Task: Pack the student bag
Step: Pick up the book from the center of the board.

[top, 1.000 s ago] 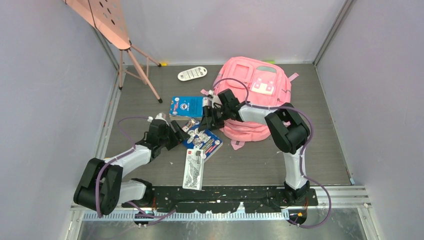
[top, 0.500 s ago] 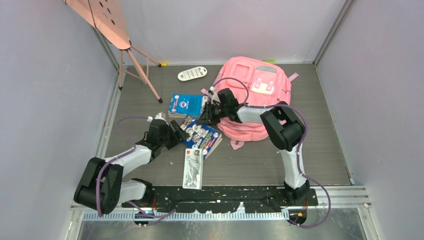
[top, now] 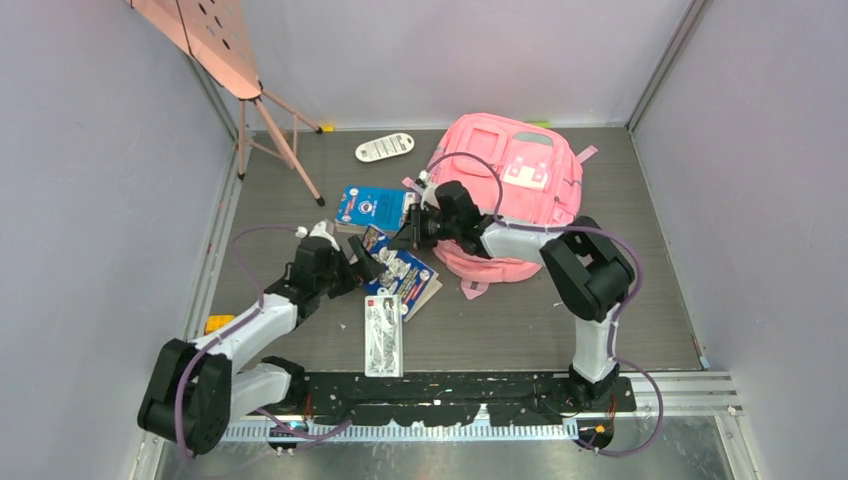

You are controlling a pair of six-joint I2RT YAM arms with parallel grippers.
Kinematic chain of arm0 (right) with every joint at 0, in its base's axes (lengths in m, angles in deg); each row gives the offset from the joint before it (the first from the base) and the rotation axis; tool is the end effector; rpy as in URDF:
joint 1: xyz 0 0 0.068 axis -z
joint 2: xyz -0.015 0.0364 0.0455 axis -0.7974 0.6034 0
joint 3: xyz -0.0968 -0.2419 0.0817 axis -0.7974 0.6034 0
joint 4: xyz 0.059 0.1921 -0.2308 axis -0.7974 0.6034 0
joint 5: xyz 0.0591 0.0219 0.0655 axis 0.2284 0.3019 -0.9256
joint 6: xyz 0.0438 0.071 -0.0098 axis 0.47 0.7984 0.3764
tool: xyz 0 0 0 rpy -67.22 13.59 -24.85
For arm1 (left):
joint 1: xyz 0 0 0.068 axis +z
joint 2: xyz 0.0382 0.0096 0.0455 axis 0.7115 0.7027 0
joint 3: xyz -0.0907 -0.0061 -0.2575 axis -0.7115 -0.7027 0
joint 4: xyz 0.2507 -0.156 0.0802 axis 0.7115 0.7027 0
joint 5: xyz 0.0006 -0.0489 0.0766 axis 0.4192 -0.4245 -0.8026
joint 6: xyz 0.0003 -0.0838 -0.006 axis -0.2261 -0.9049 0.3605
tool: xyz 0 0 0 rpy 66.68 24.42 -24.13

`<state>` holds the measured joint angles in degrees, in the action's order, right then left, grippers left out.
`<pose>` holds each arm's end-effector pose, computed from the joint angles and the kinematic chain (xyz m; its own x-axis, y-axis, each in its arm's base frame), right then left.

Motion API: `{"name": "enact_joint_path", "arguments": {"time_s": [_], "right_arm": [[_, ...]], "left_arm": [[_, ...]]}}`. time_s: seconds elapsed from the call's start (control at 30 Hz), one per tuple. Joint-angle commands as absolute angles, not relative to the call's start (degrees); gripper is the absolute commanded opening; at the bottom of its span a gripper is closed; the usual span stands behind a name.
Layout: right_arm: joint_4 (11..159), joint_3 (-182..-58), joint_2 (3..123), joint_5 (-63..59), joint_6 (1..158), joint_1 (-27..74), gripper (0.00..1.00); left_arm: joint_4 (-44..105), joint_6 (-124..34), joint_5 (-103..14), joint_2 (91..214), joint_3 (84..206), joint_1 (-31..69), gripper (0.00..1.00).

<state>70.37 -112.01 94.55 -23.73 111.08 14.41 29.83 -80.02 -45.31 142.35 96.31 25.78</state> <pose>0.3601 0.3332 0.1238 -0.8554 0.0063 -0.5179 -0.4395 0.5202 0.7323 0.2611 -0.1032 0.1096 -0.7194 -0.5133 -0.4680 -0.1439 0.7693 -0.6225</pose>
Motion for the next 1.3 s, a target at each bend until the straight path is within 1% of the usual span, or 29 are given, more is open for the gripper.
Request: {"name": "enact_joint_path", "arguments": {"time_s": [0.0, 0.17, 0.33, 0.5, 0.6, 0.97, 1.17, 1.2, 1.27], "right_arm": [[63.2, -108.7, 82.6, -17.3, 113.3, 16.0, 0.01], [61.2, -104.7, 72.1, -10.9, 112.3, 17.4, 0.01], [58.0, -101.4, 64.1, -6.3, 112.4, 17.7, 0.01], [54.9, -100.6, 59.7, -7.6, 113.7, 17.7, 0.0], [52.1, -100.0, 57.2, -9.1, 115.0, 17.7, 0.0], [47.3, -99.7, 51.7, -15.0, 119.3, 17.3, 0.01], [47.9, -99.9, 50.6, -16.8, 118.5, 16.5, 0.01], [48.0, -99.9, 50.6, -17.0, 118.2, 16.4, 0.01], [48.4, -99.9, 50.6, -17.6, 118.2, 16.3, 0.01]], "left_arm": [[35.0, -73.6, -46.6, 134.9, 102.8, 25.6, 0.99], [39.2, -72.0, -44.5, 127.5, 105.5, 25.8, 1.0], [36.9, -73.5, -39.1, 121.7, 106.2, 25.9, 1.0], [34.2, -75.7, -32.6, 120.8, 108.5, 25.9, 1.0], [33.0, -77.8, -31.0, 120.9, 109.0, 25.9, 1.0], [15.9, -87.8, -22.7, 124.1, 108.2, 25.9, 1.0], [2.0, -95.9, -19.2, 126.9, 107.0, 25.9, 0.99], [0.9, -96.3, -19.0, 127.0, 107.0, 25.9, 0.97], [-0.5, -97.0, -18.5, 127.2, 107.0, 25.9, 0.86]]}}
